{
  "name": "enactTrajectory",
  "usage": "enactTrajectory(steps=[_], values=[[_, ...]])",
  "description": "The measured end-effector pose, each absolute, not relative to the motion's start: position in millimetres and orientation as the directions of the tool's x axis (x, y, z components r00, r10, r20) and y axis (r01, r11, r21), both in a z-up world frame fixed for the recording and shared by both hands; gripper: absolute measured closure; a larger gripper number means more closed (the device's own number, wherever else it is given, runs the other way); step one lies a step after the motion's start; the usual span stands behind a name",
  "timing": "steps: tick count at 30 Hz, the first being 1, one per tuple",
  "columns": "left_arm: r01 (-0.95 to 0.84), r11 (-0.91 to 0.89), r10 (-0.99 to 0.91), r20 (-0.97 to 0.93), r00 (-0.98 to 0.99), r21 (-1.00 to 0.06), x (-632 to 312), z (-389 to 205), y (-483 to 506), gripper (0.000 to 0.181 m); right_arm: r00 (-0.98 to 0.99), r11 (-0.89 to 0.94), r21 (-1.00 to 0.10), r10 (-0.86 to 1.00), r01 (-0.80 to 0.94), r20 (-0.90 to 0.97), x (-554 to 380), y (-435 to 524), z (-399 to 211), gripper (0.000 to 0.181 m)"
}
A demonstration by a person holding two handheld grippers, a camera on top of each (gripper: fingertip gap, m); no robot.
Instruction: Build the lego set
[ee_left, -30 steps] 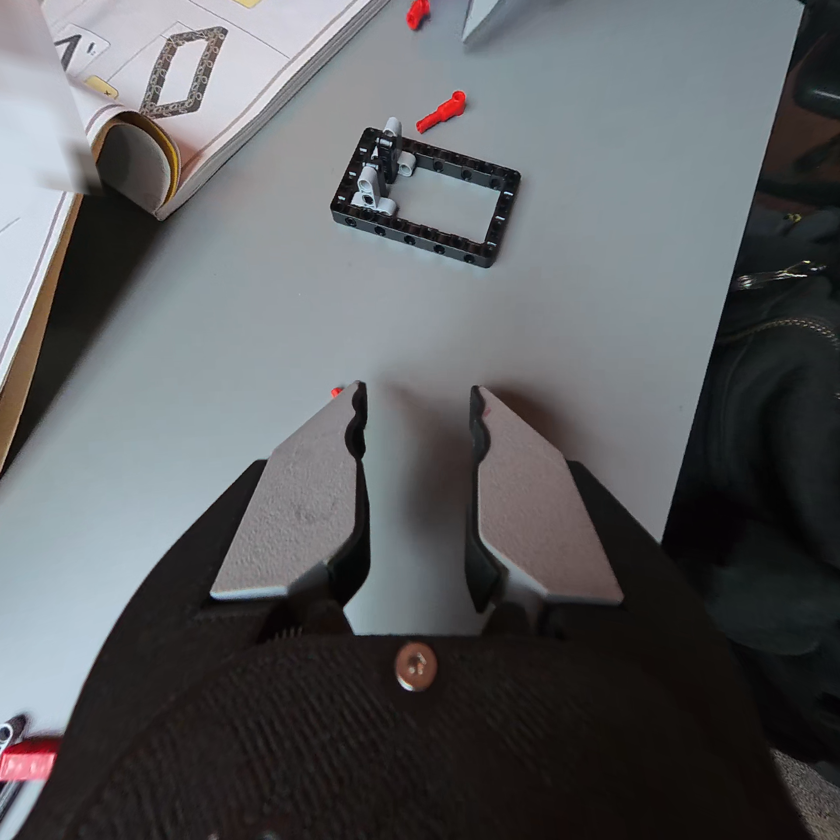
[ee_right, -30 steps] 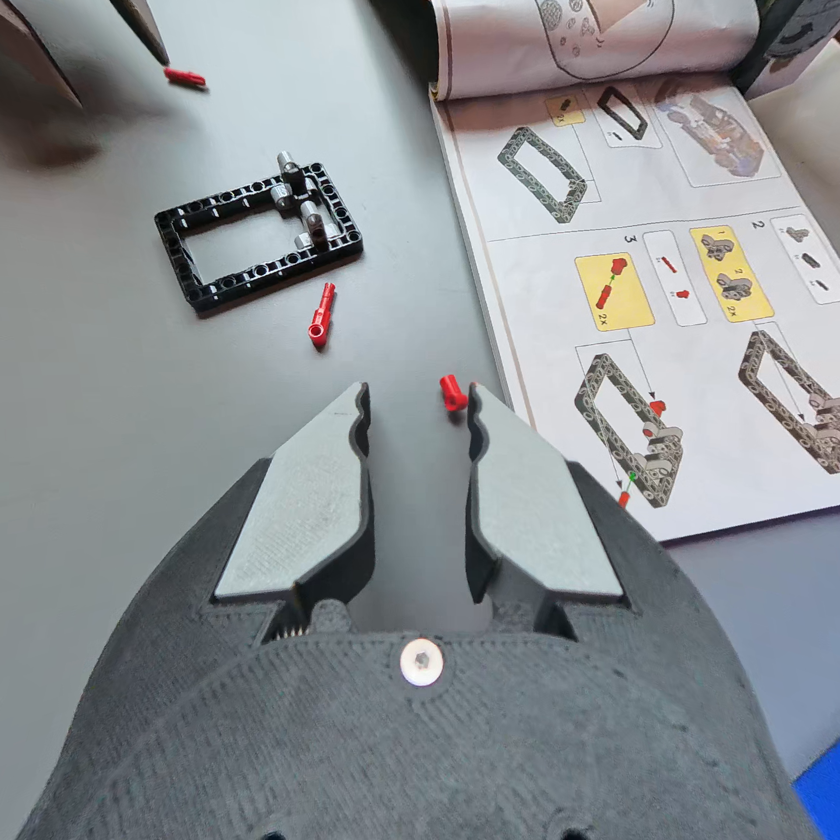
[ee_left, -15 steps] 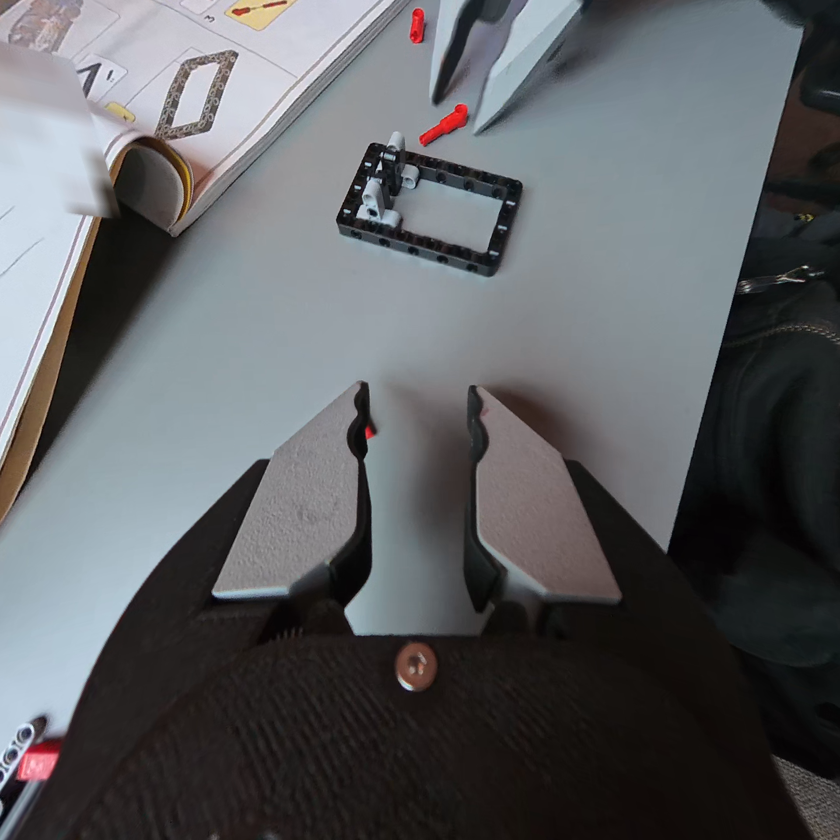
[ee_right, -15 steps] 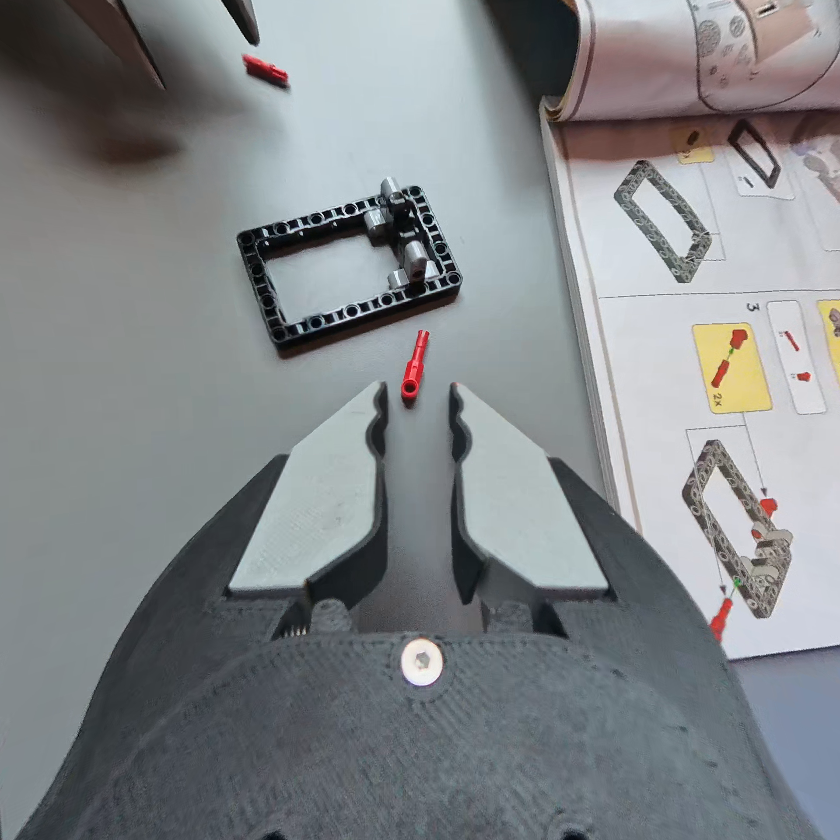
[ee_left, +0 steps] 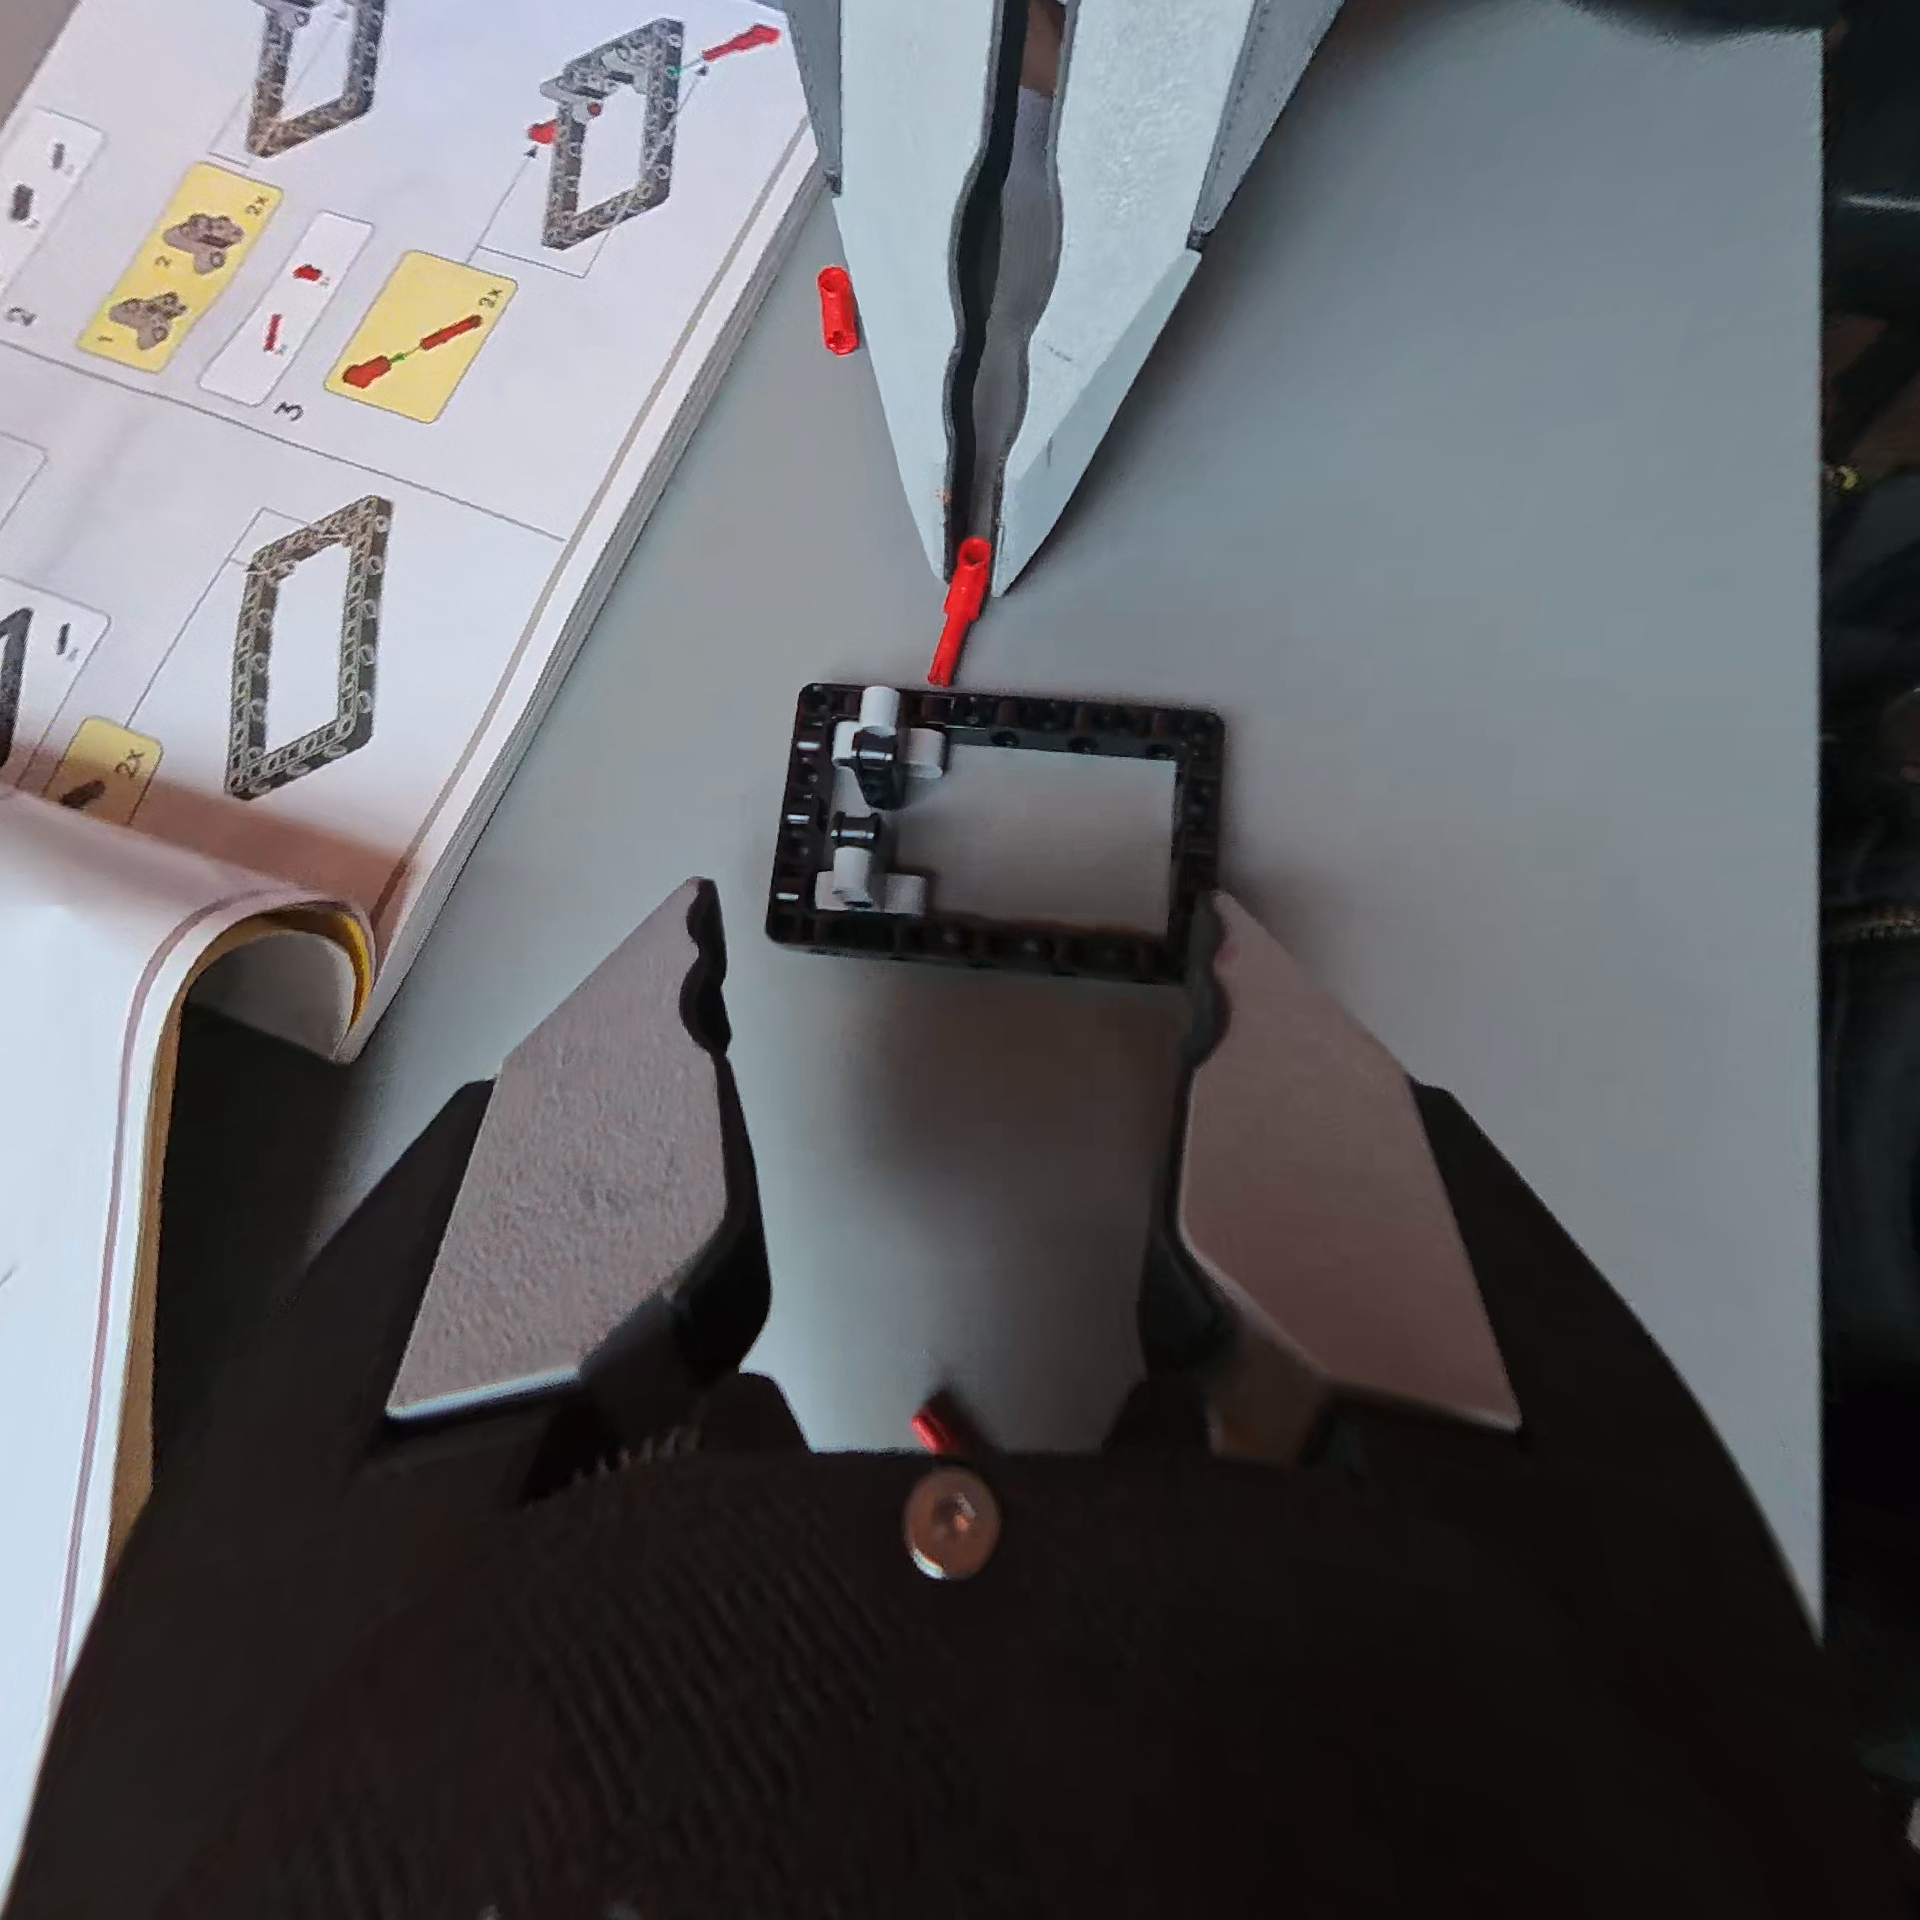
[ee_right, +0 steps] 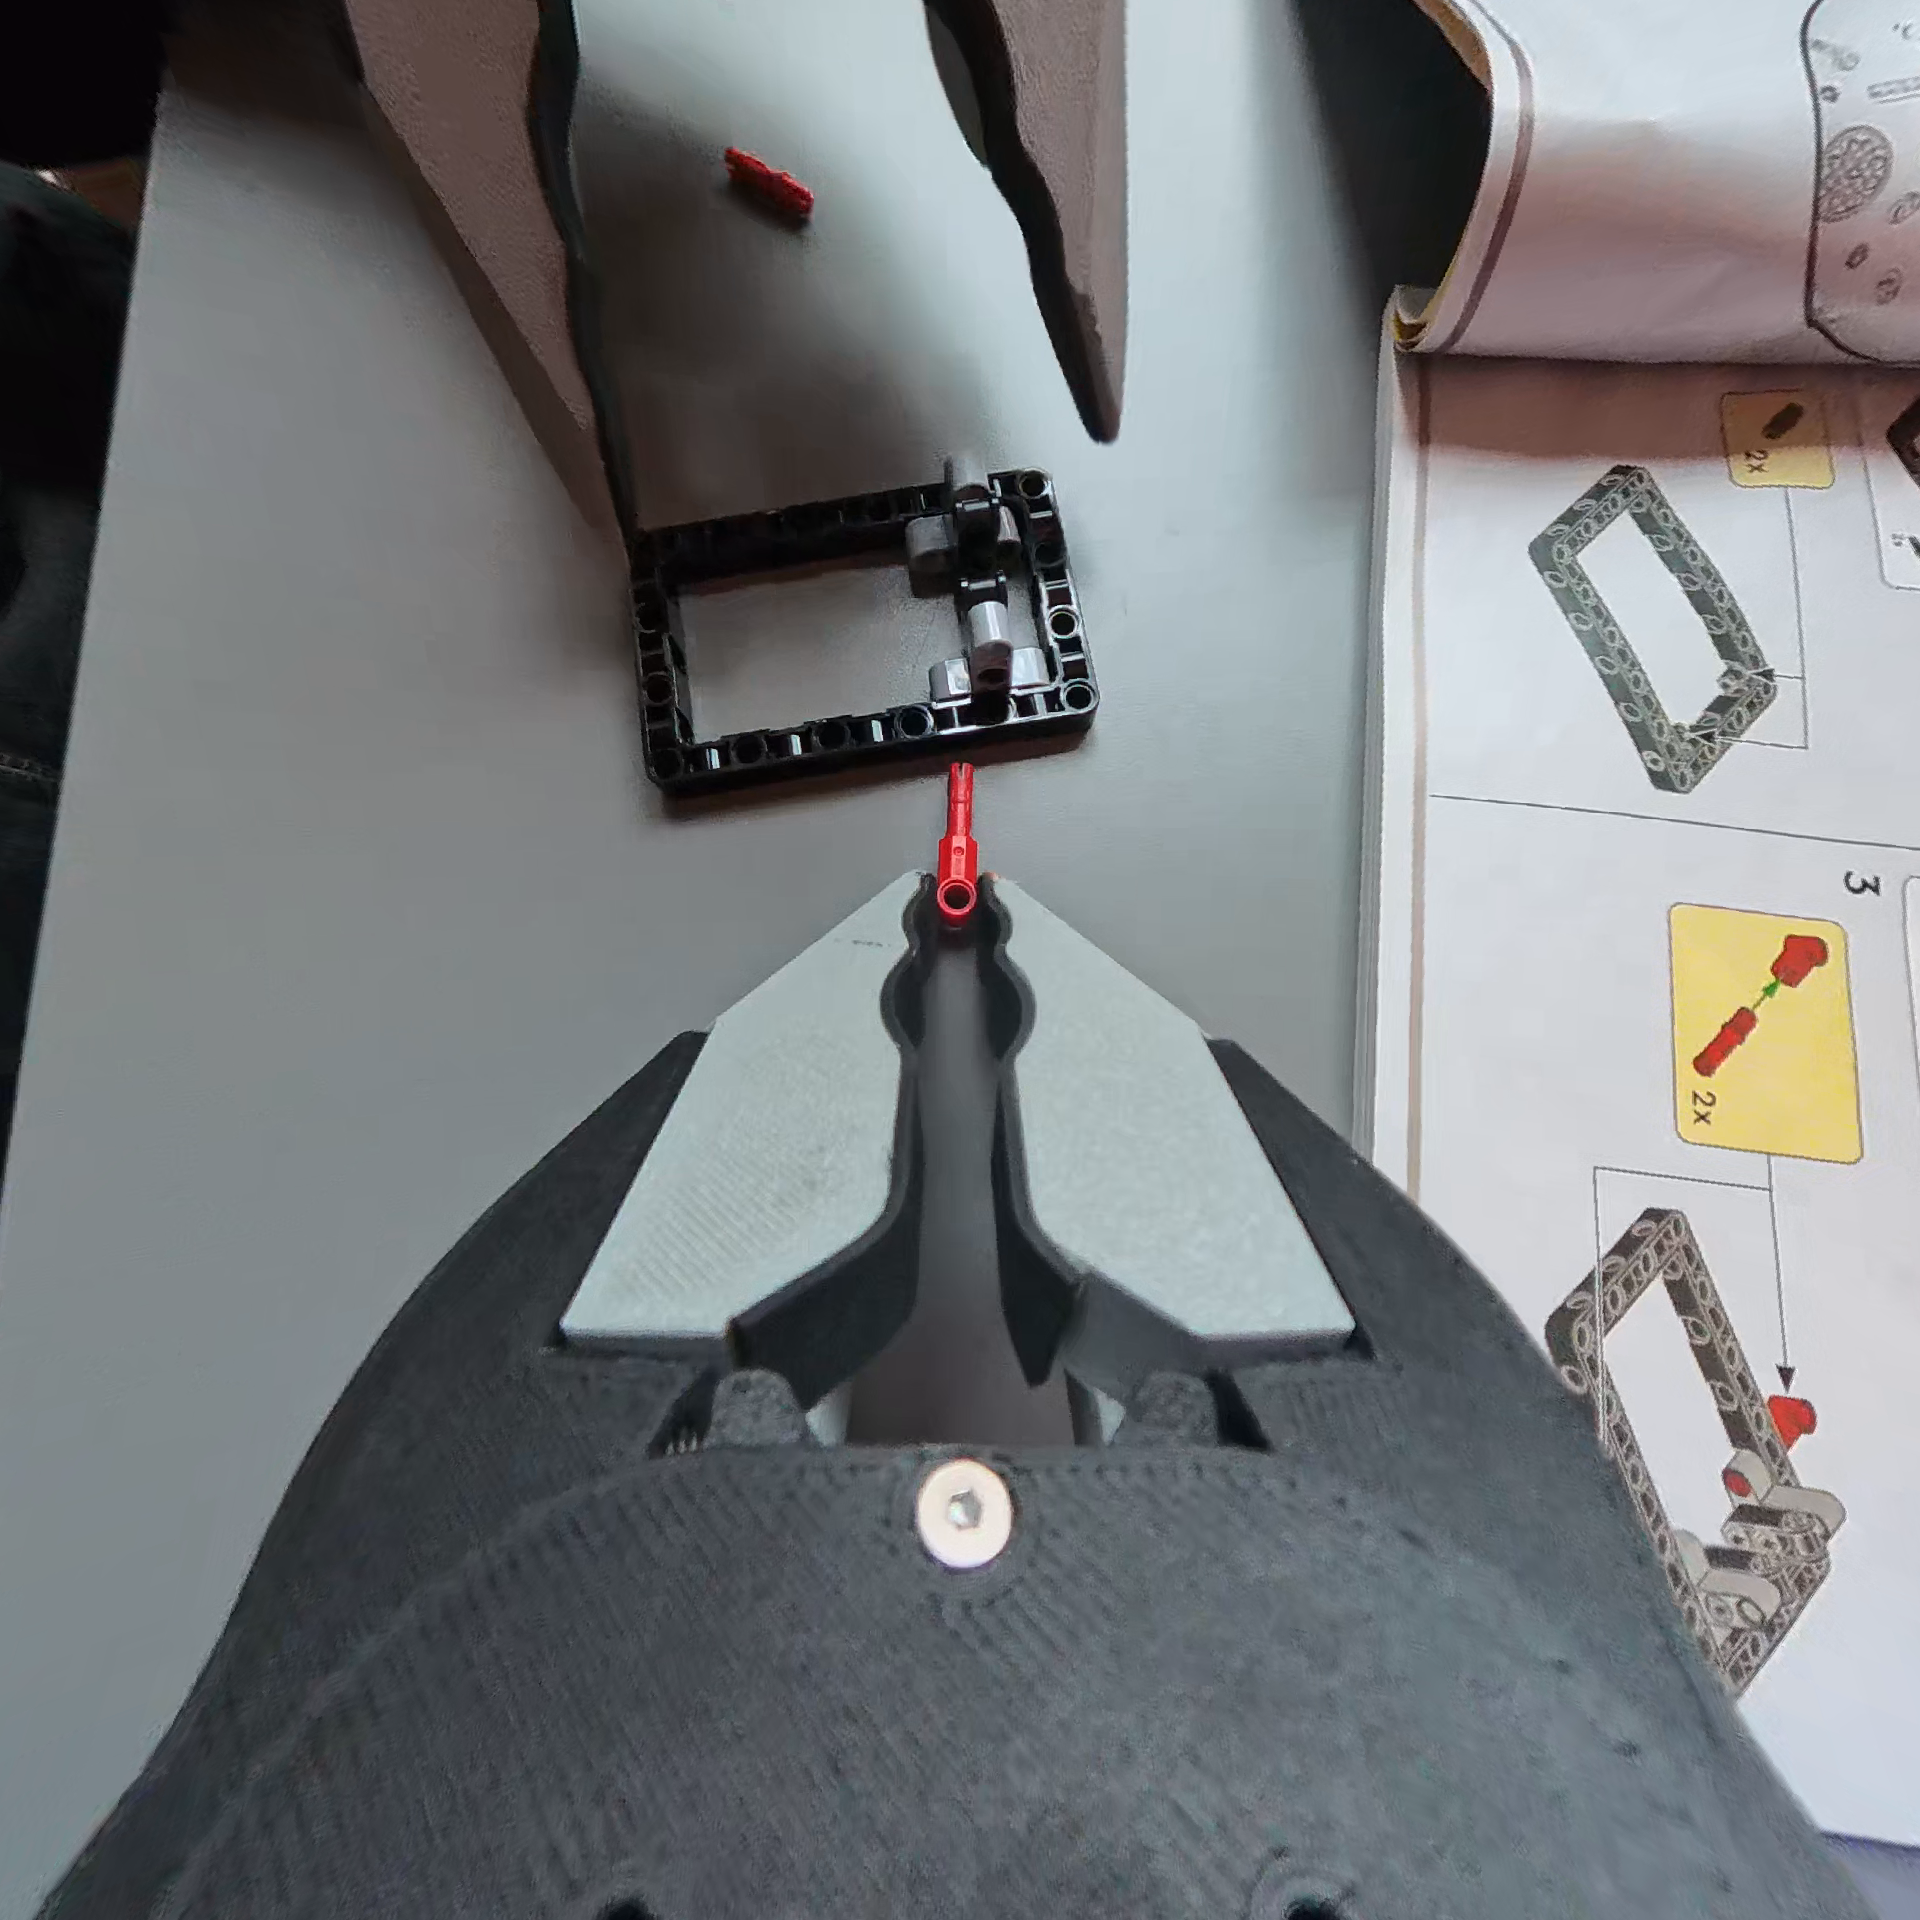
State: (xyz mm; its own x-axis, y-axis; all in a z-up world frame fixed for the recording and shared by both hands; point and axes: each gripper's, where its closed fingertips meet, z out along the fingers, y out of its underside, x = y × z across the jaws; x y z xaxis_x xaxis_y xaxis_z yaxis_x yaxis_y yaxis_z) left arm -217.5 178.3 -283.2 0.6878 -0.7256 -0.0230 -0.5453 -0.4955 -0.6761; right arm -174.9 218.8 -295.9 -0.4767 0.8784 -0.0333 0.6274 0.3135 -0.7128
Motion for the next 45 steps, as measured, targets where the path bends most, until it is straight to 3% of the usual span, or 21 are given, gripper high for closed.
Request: enactTrajectory(steps=[1,7,10,20,45], values=[[-0.553,-0.493,-0.736,-0.017,0.677,-0.672,-215,-285,179,0.09,-0.485,0.319,-0.717,0.874,0.62,-0.03,-174,218,-296,0.177],[-0.594,-0.483,-0.781,0.011,0.624,-0.644,-203,-300,174,0.078,-0.514,0.394,-0.727,0.855,0.562,0.066,-176,217,-296,0.177],[-0.575,-0.476,-0.779,0.015,0.627,-0.666,-205,-299,176,0.088,-0.521,0.395,-0.73,0.851,0.558,0.063,-177,216,-296,0.177],[-0.556,-0.441,-0.794,0.018,0.607,-0.704,-206,-299,175,0.088,-0.549,0.31,-0.736,0.83,0.602,-0.099,-177,213,-295,0.178],[-0.573,-0.407,-0.831,0.027,0.556,-0.712,-208,-299,166,0.088,-0.581,0.431,-0.708,0.813,0.56,0.036,-184,203,-292,0.178]])
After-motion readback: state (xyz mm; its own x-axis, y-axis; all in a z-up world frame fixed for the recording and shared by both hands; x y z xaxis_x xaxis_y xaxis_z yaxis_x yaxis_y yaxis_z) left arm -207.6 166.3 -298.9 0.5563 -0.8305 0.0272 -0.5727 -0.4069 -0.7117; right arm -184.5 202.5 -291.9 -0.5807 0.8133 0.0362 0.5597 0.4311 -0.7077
